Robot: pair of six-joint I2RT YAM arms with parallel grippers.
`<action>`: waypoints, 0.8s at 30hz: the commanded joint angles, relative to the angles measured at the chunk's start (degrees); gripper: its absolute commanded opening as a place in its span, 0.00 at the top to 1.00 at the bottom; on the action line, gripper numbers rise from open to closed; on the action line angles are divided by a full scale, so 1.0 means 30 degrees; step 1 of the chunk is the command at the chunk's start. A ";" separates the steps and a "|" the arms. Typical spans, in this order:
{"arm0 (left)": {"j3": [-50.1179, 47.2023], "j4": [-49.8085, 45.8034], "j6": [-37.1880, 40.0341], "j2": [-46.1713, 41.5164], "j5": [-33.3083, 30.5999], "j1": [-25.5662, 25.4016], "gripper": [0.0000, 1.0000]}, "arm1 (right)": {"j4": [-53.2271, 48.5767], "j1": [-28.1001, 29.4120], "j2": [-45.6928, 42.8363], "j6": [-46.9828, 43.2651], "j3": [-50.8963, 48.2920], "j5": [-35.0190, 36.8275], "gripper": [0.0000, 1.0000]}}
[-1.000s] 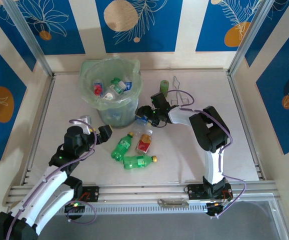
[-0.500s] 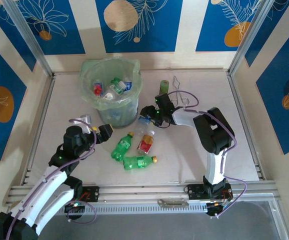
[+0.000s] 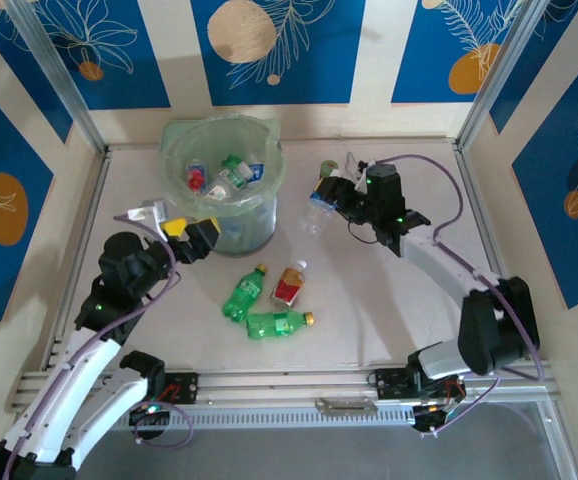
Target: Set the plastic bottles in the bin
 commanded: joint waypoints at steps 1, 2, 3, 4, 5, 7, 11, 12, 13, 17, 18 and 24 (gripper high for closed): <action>0.1690 0.0765 0.0584 0.1283 0.1541 -0.0023 0.00 | 0.0246 -0.0099 -0.1874 -0.1628 -0.0226 -0.0439 0.47; 0.2025 0.1137 0.0584 0.1783 0.1908 -0.0190 0.00 | 0.0469 -0.0097 -0.2373 -0.1965 -0.0198 -0.0675 0.47; 0.2277 0.1518 0.0591 0.2297 0.2154 -0.0425 0.00 | 0.0660 -0.0085 -0.2771 -0.2216 -0.0169 -0.0922 0.47; 0.2525 0.1982 0.0613 0.2835 0.2298 -0.0798 0.00 | 0.0894 -0.0055 -0.3160 -0.2458 -0.0089 -0.1258 0.47; 0.2803 0.2416 0.0786 0.3392 0.2304 -0.1304 0.00 | 0.1022 -0.0051 -0.3437 -0.2645 0.0019 -0.1564 0.47; 0.3379 0.2936 0.1425 0.4441 0.2068 -0.2490 0.00 | 0.1304 -0.0024 -0.3789 -0.2789 0.0231 -0.2385 0.47; 0.4860 0.3262 0.3226 0.6606 0.1081 -0.5010 0.00 | 0.2064 0.0244 -0.3812 -0.2832 0.0633 -0.4210 0.47; 0.5103 0.3451 0.3357 0.7004 0.1123 -0.5312 0.00 | 0.2147 0.0362 -0.3782 -0.2913 0.0728 -0.4425 0.47; 0.5312 0.3664 0.3370 0.7528 0.1229 -0.5556 0.00 | 0.2168 0.0491 -0.3753 -0.3041 0.0838 -0.4609 0.47; 0.5842 0.4384 0.3015 0.9075 0.1938 -0.6014 0.00 | 0.2296 0.0990 -0.3782 -0.3428 0.1120 -0.5022 0.47; 0.5965 0.4392 0.3019 0.9335 0.2007 -0.6129 0.00 | 0.2369 0.1068 -0.3783 -0.3462 0.1187 -0.5105 0.47; 0.6703 0.4491 0.3074 1.0865 0.2374 -0.7010 0.00 | 0.2962 0.1510 -0.3732 -0.3355 0.1378 -0.5577 0.47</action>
